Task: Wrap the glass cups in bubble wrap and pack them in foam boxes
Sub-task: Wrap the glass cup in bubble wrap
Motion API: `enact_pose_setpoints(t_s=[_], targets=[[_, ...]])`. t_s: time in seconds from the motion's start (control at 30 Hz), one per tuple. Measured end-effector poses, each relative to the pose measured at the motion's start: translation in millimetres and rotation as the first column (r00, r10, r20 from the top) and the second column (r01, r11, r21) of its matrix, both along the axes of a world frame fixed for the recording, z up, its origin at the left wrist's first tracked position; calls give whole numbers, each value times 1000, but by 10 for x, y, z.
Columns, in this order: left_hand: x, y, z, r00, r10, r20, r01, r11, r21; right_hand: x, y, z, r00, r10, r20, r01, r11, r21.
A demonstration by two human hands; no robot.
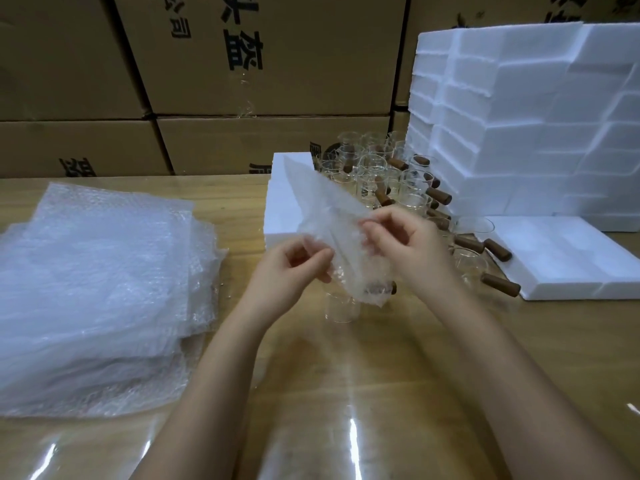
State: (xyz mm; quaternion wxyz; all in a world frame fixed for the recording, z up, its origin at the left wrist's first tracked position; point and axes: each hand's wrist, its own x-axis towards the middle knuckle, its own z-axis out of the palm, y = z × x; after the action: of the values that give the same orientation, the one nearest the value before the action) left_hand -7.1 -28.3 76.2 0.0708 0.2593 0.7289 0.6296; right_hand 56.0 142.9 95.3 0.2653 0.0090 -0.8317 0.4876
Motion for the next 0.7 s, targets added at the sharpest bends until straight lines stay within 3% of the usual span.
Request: enact_pose_setpoints(t_s=[0.1,0.2,0.3,0.37,0.47,0.53,0.6,0.7], targets=[[-27,-96,102,974,205,-94,-208,978,-20,12,135,47,972,-221,-75,219,975,-42],[0,-175,259,913,386,-132,-383,922,55,51,235,108,902,-387,-191,380,922,-73],[75,-145,353,846,470,-254,-473,880,53,44,208,83,874,-471,-124,481,873,77],[124,-93,369,786,482,-386,-530,848,-20,27,66,53,880,-467,-87,475,859,192],[192,-9,356,705,468,-533,-574,818,-41,73,-196,76,836,-221,-502,425,840,337],[230,39,342,673,458,-581,-578,816,-27,80,-326,1,763,26,-646,376,795,476],[262,89,328,655,441,-614,-576,817,-29,43,-413,-91,789,43,-613,366,769,525],[299,160,294,685,350,-639,-528,843,-103,-33,-393,-170,901,-121,-418,356,756,549]])
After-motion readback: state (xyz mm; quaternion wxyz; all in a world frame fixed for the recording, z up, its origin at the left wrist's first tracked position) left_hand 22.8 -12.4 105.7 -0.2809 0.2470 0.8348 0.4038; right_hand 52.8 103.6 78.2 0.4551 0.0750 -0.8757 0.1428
